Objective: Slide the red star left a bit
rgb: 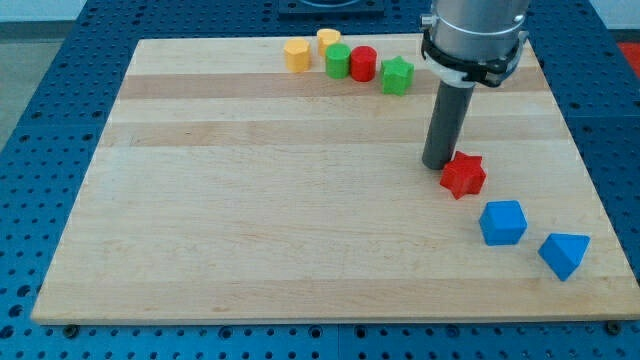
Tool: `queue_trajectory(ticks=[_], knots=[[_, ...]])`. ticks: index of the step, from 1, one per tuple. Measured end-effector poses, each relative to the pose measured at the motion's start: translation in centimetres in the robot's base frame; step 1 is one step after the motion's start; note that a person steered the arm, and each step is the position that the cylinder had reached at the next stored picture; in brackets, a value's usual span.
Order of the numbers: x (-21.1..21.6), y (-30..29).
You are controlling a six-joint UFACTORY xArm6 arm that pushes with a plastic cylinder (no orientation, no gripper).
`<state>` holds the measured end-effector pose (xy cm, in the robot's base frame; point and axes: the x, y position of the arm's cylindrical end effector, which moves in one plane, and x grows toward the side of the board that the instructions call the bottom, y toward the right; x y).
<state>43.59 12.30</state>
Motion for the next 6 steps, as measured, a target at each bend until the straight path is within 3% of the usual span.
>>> queue_trajectory(ticks=[3, 6], knots=[[-1.2, 7.5], [1.4, 6.7]])
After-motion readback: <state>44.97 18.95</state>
